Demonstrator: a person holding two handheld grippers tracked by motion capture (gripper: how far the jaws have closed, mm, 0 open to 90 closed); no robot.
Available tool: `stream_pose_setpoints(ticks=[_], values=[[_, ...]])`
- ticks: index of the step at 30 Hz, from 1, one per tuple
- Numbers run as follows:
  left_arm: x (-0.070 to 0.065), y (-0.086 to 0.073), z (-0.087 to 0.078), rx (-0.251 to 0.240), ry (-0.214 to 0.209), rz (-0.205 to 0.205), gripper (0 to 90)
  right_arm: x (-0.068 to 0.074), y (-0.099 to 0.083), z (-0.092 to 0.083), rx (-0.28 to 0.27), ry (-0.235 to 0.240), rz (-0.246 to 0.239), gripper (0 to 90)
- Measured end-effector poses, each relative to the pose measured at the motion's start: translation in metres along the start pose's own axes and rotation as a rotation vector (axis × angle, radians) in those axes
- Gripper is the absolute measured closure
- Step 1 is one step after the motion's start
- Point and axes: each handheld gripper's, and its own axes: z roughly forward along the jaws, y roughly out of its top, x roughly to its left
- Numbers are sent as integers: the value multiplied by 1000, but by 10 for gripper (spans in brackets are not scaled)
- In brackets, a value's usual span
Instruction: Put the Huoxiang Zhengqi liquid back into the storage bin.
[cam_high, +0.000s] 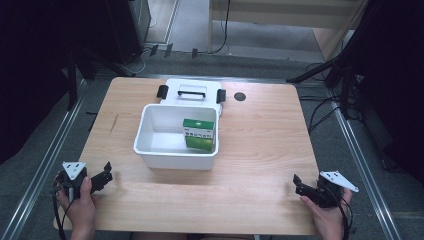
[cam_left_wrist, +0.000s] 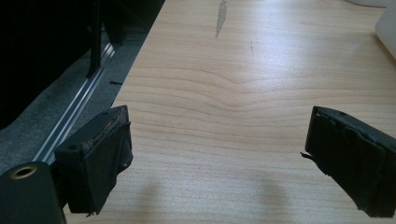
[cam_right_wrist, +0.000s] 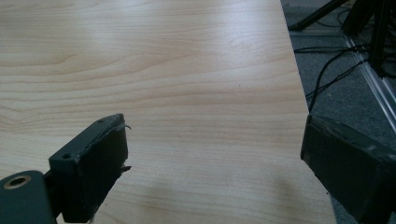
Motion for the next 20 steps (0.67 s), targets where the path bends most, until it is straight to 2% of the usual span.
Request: stream_pose_setpoints(ticks=[3, 5, 8, 14, 16, 20], values=[[0, 0, 0, -3, -1, 1, 77, -1, -2, 2, 5, -5, 8, 78], [0, 0, -1, -2, 0, 2, 77, 0, -2, 3, -2, -34, 23, 88], [0, -1, -1, -4, -1, 6, 77, 1, -3, 4, 3, -63, 20, 102], [-1, 0, -1, -2, 3, 14, 77, 1, -2, 6, 17, -62, 24, 116], [-2, -1, -1, -1, -2, 24, 77, 2, -2, 6, 13, -50, 11, 117], [-4, -1, -1, -4, 12, 34, 77, 3, -2, 6, 14, -64, 10, 129]])
